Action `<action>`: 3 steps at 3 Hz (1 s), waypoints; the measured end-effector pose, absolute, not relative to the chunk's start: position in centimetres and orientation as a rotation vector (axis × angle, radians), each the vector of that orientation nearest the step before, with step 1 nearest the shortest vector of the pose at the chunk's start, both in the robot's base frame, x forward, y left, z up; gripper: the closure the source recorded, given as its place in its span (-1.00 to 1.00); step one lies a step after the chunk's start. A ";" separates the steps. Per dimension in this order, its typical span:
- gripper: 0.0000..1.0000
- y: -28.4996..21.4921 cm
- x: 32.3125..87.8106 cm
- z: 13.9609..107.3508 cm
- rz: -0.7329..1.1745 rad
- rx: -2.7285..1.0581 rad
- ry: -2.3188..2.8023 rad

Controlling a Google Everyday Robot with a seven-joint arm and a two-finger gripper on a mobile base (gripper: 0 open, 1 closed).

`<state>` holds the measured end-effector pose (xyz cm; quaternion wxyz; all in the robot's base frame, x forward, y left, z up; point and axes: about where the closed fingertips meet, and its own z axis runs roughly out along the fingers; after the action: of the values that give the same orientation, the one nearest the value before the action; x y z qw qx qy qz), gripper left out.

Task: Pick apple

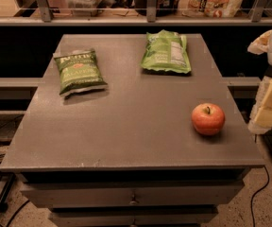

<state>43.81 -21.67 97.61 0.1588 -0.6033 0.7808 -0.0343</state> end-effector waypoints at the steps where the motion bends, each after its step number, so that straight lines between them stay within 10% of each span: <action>1: -1.00 -21.6 43.8 97.6 -0.099 -1.724 2.230; 3: -1.00 -21.6 45.8 94.1 0.052 -1.686 2.233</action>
Offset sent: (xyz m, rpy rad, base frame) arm 0.0268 -0.0044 -0.0336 0.1450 0.0204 -0.0178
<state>45.78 -21.60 94.07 0.1708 -0.5935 0.7863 0.0185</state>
